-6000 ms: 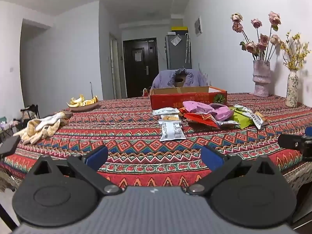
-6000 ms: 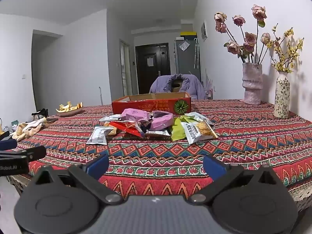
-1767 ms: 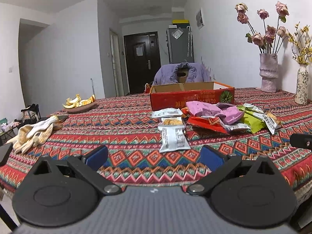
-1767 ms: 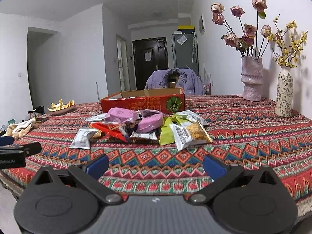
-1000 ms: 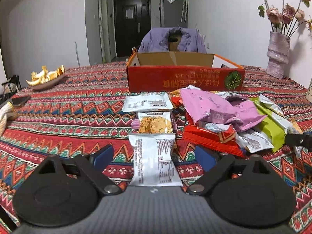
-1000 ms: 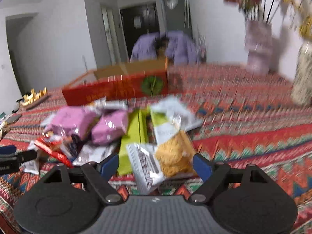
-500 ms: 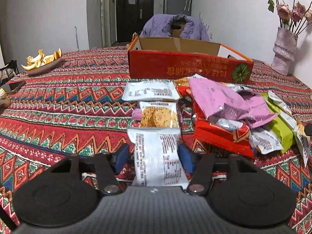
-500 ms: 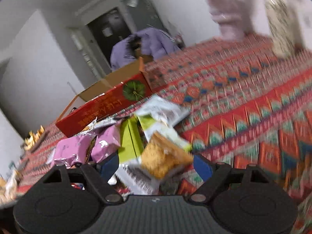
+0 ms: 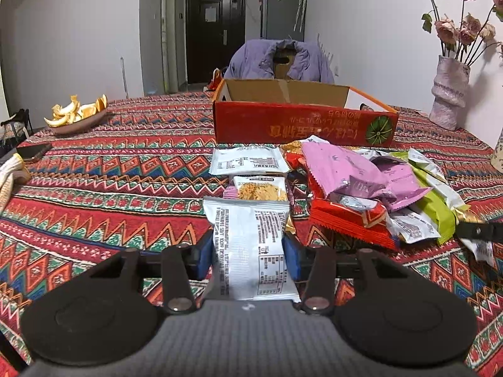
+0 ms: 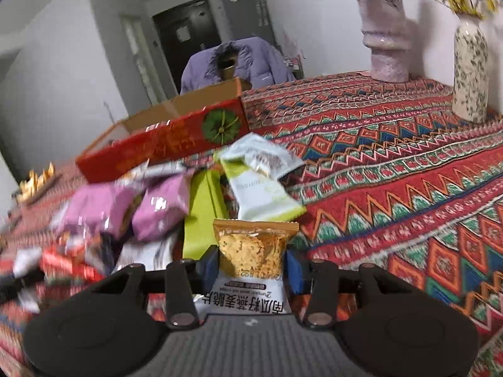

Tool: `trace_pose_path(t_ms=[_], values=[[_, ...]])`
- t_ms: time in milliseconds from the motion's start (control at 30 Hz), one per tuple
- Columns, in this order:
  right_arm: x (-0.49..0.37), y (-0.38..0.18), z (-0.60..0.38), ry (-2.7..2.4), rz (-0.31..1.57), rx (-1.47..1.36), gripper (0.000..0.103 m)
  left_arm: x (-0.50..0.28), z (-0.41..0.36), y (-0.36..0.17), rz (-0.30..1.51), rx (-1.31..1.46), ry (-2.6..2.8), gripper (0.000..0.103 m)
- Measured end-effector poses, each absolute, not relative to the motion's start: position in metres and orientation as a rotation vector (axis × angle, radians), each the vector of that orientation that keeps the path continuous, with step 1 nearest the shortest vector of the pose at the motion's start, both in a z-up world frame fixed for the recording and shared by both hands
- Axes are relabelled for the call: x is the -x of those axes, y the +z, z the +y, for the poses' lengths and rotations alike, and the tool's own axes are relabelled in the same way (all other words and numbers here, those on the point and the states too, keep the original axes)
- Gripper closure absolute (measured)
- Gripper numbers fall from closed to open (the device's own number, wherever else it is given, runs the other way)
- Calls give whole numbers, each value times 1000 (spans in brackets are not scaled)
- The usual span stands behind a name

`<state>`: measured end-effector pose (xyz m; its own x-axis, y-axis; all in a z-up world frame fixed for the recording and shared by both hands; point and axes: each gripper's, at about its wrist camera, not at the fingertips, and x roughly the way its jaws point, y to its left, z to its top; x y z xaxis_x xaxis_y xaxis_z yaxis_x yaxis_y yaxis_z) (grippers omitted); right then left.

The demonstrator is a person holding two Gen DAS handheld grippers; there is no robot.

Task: Organize snacks
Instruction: 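Carry both packets into the red cardboard box and open both tools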

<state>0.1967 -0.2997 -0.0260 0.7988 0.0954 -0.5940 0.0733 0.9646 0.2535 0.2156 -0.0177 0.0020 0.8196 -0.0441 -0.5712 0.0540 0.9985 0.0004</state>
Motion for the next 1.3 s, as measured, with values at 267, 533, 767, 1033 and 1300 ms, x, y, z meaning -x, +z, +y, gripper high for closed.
trace_pose_path(t_ms=[267, 533, 767, 1033, 1300], values=[[-150, 0, -291, 88, 550, -215, 60, -185, -24, 20, 542, -37, -63, 57], [-177, 57, -312, 220, 444, -232, 60, -207, -20, 67, 454, -59, -89, 57], [-299, 170, -334, 424, 429, -247, 60, -338, -5, 163, 465, -7, -157, 57], [-539, 159, -303, 331, 696, -129, 60, -540, -30, 140, 649, -15, -134, 57], [-664, 53, -257, 148, 879, 73, 59, -661, -52, 36, 795, -168, -48, 57]])
